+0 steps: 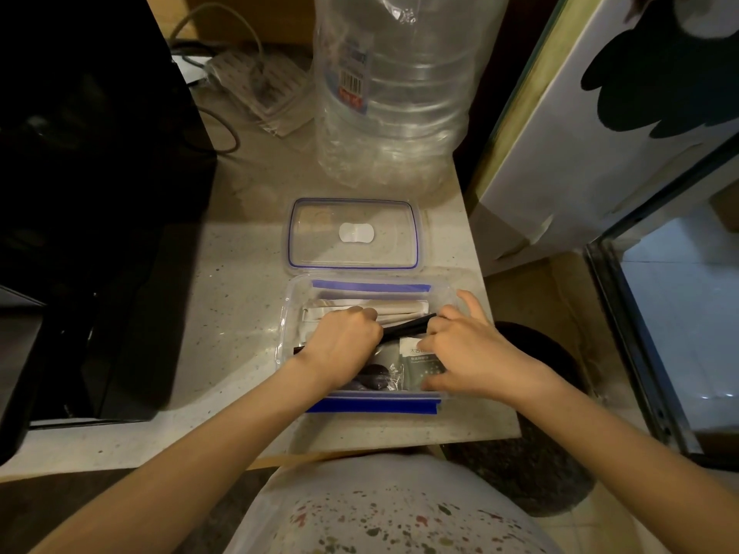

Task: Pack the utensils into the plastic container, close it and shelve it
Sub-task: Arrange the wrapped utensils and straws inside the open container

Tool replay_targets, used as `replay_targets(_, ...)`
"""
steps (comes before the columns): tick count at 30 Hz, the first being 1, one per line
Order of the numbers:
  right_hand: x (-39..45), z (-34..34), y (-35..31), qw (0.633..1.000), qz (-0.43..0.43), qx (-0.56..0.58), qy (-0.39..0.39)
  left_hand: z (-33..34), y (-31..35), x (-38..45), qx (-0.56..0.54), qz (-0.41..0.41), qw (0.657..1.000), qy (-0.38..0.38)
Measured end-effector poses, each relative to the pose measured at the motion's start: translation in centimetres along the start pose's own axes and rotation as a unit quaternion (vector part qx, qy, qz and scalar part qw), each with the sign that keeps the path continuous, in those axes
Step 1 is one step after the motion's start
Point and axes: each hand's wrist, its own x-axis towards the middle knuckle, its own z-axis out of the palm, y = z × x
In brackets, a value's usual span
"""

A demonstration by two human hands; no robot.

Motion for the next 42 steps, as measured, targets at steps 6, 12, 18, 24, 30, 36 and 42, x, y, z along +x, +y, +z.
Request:
replay_targets(6,0.5,-0.8,0.2,0.999,0.001,0.050,-0.003,0.4,-0.6,-0.3,-0.023,0.020,1.000,0.000)
replay_targets(12,1.4,0.2,0.8,0.991,0.003,0.001,0.134,0.6,-0.7,-0.9,-0.060,0.016,0.998,-0.019)
replay_targets(18,2.6,0.9,-0.1,0.991,0.009,-0.075,0.112,0.4,-1.0,-0.7,-0.117,-0.014,0.992,-0.036)
replay_targets(24,3.1,0.7,-0.2,0.991,0.028,-0.081,0.100,0.4,-1.2,-1.6,-0.190,-0.062,0.980,0.000)
replay_targets(30,3.0,0.4,-0.5,0.990,0.037,-0.057,0.122,0.3,-1.6,-3.0,-0.181,-0.112,0.977,0.012)
replay_targets(36,2.9,-0.3,-0.7,0.992,0.029,-0.061,0.105,-0.2,-1.7,-2.8,-0.192,-0.122,0.974,0.014)
replay_targets(42,4.6,0.3,-1.8,0.990,0.032,0.026,0.134,-0.3,-1.9,-2.1,-0.166,-0.136,0.972,0.097)
